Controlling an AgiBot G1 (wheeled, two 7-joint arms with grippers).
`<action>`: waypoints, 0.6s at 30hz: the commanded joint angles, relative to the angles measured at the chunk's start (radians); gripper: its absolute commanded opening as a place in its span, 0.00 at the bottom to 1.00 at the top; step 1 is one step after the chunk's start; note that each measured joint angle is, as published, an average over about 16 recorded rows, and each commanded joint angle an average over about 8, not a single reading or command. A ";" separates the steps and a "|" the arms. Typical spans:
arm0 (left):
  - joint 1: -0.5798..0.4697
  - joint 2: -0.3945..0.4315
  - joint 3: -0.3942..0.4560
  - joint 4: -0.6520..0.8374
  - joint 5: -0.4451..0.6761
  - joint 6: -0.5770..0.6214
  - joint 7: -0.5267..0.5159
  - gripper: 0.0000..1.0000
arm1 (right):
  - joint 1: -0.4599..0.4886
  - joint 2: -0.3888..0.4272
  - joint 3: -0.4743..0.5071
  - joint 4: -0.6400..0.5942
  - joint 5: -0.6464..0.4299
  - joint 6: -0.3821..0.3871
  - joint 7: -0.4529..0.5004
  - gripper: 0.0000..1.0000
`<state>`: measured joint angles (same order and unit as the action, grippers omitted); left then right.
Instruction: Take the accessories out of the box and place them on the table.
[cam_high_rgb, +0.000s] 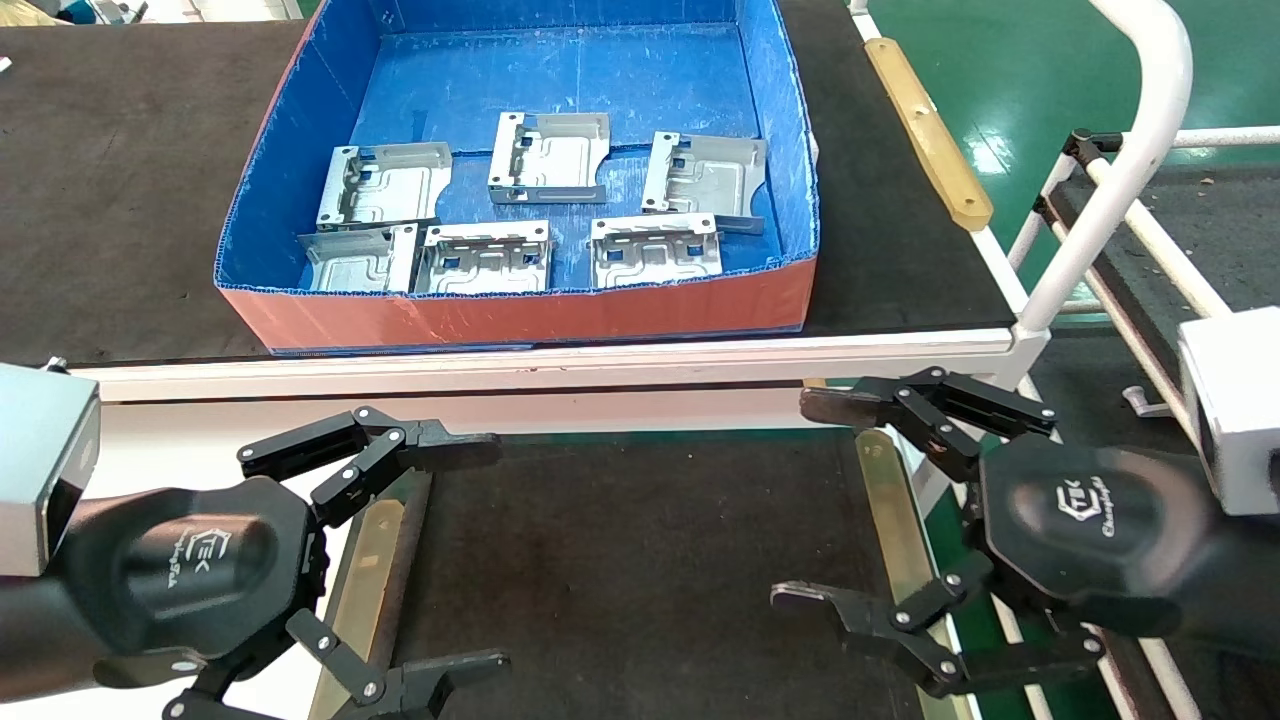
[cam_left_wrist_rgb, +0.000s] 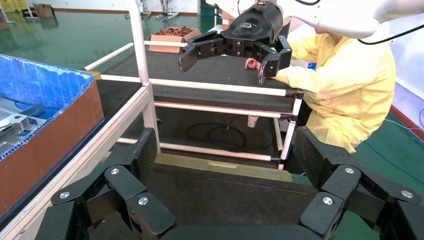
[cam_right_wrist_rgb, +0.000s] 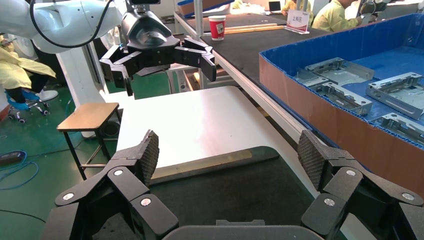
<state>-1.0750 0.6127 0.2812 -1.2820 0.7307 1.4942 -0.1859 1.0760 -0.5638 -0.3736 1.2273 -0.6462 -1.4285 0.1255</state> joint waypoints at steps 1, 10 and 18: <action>0.000 0.000 0.000 0.000 0.000 0.000 0.000 1.00 | 0.000 0.000 0.000 0.000 0.000 0.000 0.000 1.00; 0.000 0.000 0.000 0.000 0.000 0.000 0.000 1.00 | 0.000 0.000 0.000 0.000 0.000 0.000 0.000 1.00; 0.001 0.000 0.001 0.002 0.000 -0.003 -0.004 1.00 | 0.000 0.000 0.000 0.000 0.000 0.000 0.000 1.00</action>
<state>-1.0717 0.6136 0.2840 -1.2792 0.7357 1.4803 -0.1965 1.0760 -0.5638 -0.3736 1.2273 -0.6462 -1.4285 0.1255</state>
